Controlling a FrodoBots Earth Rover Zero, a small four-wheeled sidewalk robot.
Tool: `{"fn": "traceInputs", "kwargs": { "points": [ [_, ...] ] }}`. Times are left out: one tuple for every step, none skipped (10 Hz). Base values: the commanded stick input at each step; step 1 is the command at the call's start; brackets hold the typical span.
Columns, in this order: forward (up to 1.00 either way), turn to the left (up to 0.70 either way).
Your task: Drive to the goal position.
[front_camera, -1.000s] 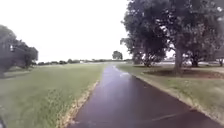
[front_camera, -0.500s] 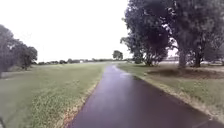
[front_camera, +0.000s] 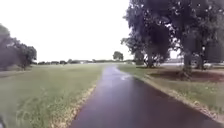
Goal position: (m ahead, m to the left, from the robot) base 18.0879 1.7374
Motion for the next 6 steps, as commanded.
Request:
{"fn": "traceInputs", "kwargs": {
  "points": [
    [0.70, 0.00],
    [0.70, 0.00],
    [0.70, 0.00],
    [0.70, 0.01],
    [0.70, 0.02],
    [0.70, 0.13]
  ]
}}
